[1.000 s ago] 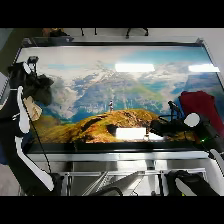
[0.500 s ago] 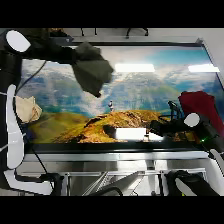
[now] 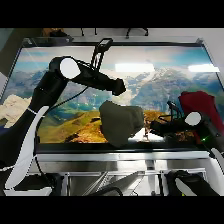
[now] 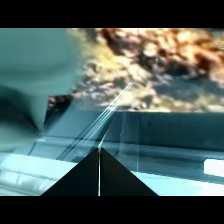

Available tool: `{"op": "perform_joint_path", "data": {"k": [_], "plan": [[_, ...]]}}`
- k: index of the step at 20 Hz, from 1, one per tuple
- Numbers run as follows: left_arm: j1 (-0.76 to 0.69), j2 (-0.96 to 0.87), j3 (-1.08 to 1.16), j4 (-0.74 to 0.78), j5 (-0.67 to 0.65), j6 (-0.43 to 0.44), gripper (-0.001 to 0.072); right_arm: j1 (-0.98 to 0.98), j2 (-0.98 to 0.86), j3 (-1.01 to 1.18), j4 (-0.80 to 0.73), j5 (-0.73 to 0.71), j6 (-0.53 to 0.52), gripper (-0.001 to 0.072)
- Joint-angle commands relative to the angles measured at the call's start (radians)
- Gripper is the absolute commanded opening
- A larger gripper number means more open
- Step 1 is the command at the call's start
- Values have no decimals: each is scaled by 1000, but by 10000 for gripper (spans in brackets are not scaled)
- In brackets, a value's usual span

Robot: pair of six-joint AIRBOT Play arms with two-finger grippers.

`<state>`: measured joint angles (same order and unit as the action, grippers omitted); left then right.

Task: Fold the shirts.

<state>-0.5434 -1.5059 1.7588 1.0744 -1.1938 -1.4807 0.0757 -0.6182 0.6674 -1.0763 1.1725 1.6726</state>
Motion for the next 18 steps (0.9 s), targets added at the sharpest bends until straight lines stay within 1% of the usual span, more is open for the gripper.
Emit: {"op": "perform_joint_path", "data": {"k": [1,2,3,4,5,8,10,11,12,13,16,18], "plan": [[57,13,72,-2,-173,-72,644,0,-3,93,2,19,-101,335],[95,26,72,-2,-226,-83,644,0,-16,135,-1,12,-133,485],[128,37,61,2,-264,-84,645,-1,-38,176,-11,9,-145,470],[164,59,23,8,-287,-81,645,-2,-66,211,-26,6,-145,471],[201,85,-33,7,-287,-71,645,-2,-100,241,-36,2,-159,471],[311,153,-265,4,-241,-12,645,-2,-234,311,-43,-56,-194,478],[357,184,-452,-6,-207,29,645,-2,-331,350,-42,-108,-211,478],[365,195,-546,-23,-180,51,645,-2,-384,375,-42,-123,-211,478],[366,203,-647,-69,-138,95,645,-2,-433,401,-38,-125,-212,478],[362,209,-743,-133,-89,140,645,-1,-479,421,-18,-125,-237,478],[318,198,-949,-266,67,238,644,-1,-588,437,126,-122,-343,477],[265,167,-1014,-378,149,318,644,1,-623,437,209,-104,-413,477]]}}
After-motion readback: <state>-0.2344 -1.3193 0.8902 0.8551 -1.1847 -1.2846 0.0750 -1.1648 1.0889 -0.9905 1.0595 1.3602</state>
